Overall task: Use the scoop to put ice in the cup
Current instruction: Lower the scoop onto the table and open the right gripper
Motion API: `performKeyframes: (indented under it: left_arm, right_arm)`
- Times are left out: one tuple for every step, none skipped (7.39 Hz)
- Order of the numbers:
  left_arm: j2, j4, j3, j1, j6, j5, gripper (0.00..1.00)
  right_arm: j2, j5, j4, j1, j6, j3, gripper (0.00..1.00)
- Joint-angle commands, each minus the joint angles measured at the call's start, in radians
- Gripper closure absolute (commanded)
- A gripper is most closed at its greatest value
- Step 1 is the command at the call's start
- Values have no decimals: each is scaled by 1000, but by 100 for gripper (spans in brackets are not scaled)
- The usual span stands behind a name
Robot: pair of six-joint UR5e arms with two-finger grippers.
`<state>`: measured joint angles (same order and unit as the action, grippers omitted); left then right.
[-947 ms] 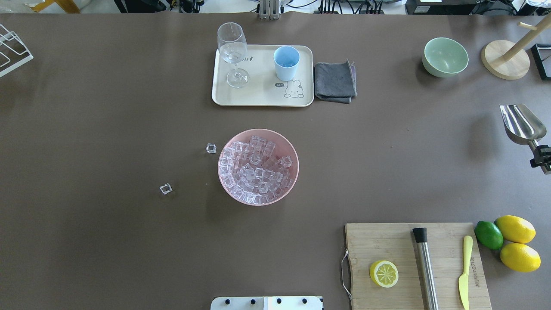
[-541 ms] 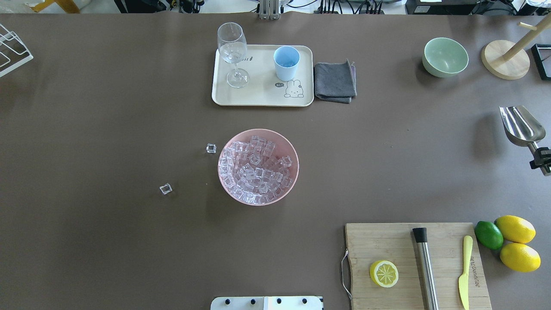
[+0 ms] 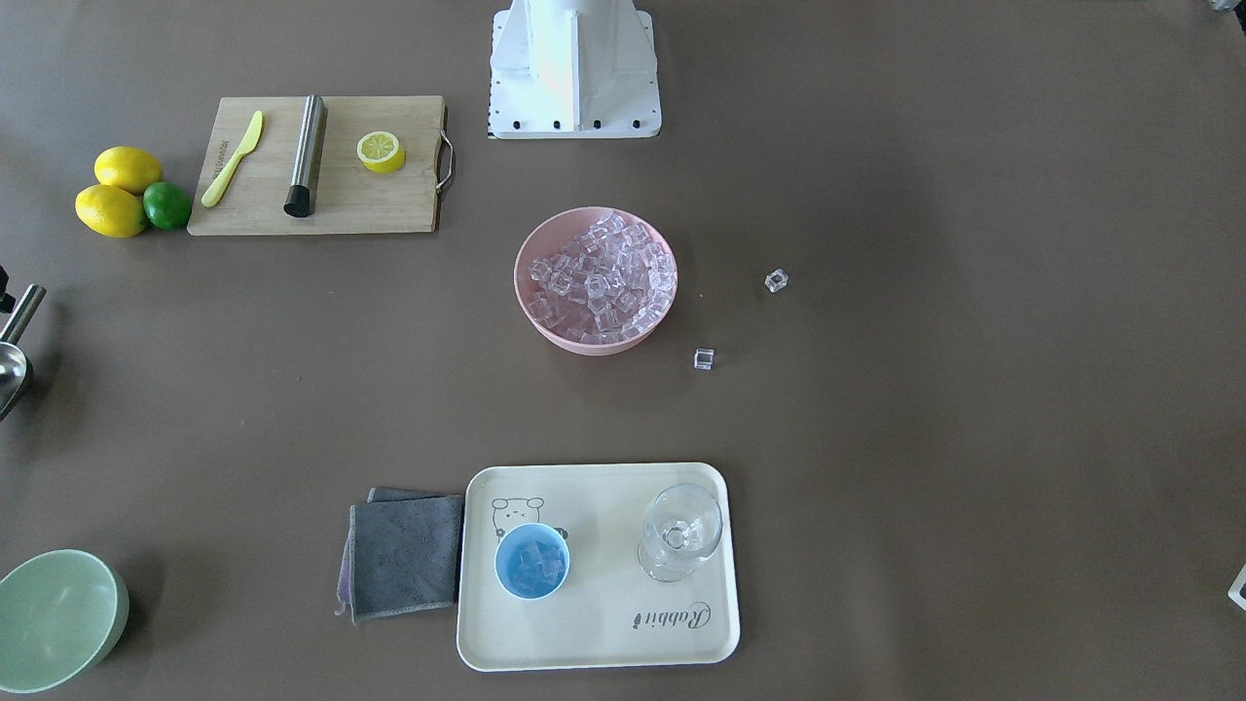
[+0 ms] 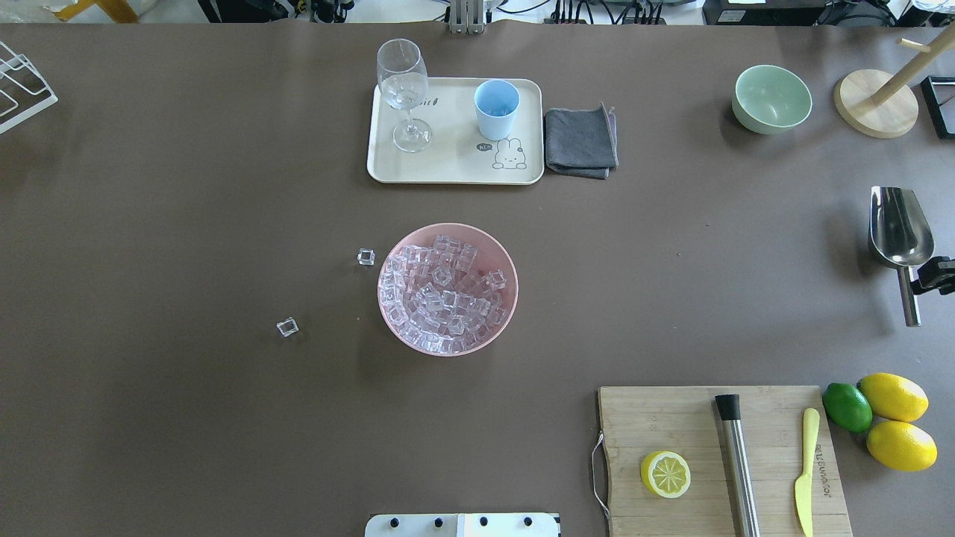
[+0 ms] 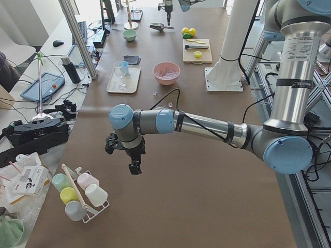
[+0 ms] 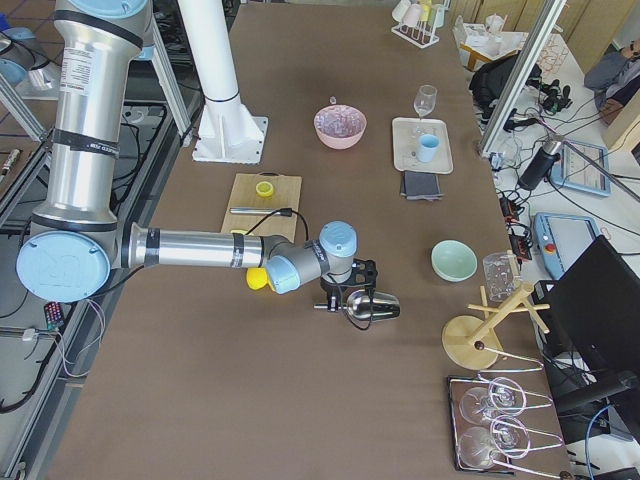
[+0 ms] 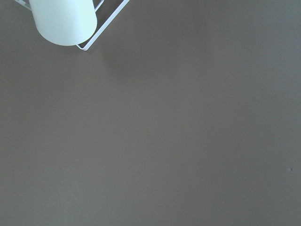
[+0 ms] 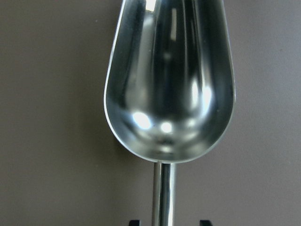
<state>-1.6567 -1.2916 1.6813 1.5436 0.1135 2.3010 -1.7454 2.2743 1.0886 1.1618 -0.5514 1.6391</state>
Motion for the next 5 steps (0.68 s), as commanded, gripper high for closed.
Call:
performKeyframes:
  left_arm:
    - [0, 0, 1, 0, 0, 0, 1]
    - [0, 0, 1, 0, 0, 0, 1]
    - [0, 0, 1, 0, 0, 0, 1]
    - [-2, 0, 1, 0, 0, 0, 1]
    - [-2, 0, 1, 0, 0, 0, 1]
  right_arm:
    - [0, 37, 2, 3, 7, 14, 0]
    - [-5, 37, 7, 6, 7, 40, 0]
    - [-17, 39, 11, 13, 8, 65, 0]
    - [-28, 39, 36, 56, 19, 105, 0]
    - [-22, 68, 165, 128, 132, 157, 0]
